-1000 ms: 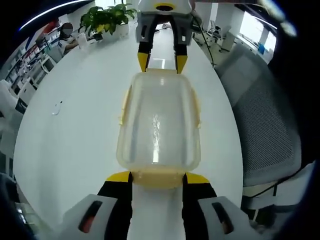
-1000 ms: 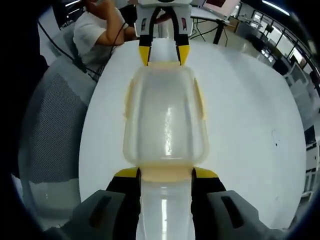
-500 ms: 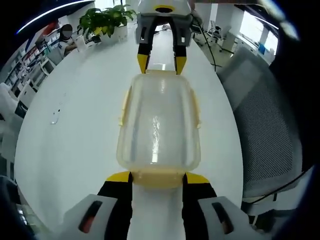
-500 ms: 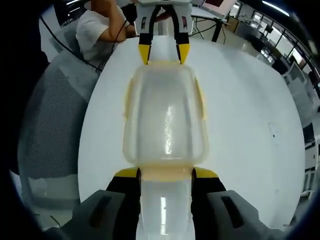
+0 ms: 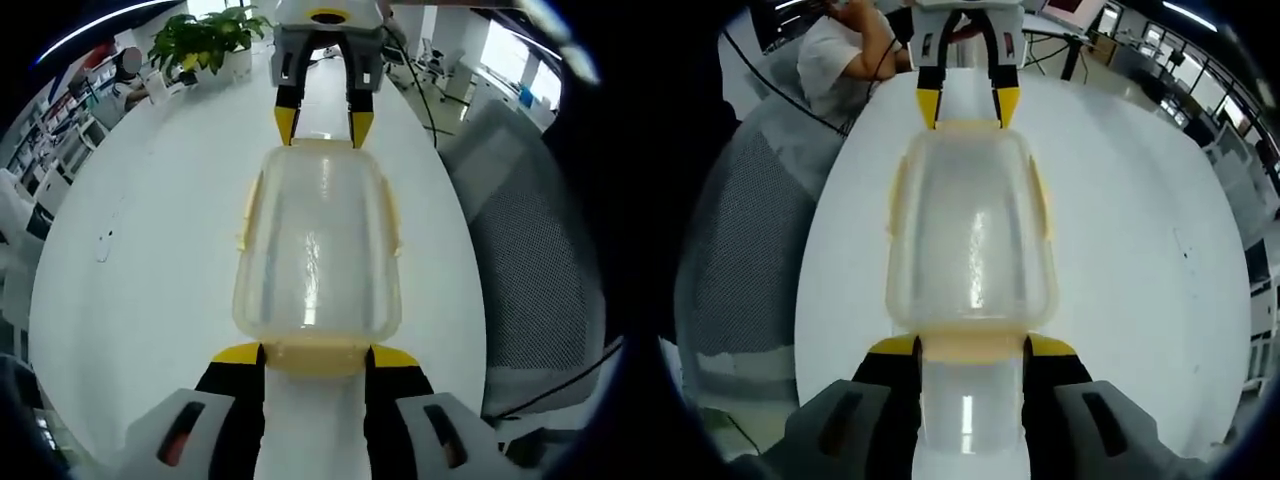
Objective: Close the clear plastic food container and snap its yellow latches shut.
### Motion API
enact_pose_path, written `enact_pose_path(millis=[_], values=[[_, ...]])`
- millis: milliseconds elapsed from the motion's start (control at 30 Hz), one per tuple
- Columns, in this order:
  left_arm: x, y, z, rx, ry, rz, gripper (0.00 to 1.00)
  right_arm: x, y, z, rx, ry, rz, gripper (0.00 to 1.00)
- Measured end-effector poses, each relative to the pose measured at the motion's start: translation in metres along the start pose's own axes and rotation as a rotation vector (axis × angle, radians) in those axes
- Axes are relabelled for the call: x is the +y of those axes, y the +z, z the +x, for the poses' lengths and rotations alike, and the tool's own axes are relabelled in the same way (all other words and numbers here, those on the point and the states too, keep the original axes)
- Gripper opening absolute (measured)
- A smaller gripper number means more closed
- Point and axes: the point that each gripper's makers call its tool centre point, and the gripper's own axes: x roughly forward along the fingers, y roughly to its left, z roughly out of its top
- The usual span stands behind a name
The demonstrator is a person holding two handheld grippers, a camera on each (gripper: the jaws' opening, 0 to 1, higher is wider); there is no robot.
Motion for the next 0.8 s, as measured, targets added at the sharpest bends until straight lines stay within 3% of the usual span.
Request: enact_pose_path(millis=[800], values=[[0.0,0.051,0.028,-0.009,-0.01,-0.011,0.33,-0.005,-0.055,-0.02,0.017,0.003,-0.017,0.36]])
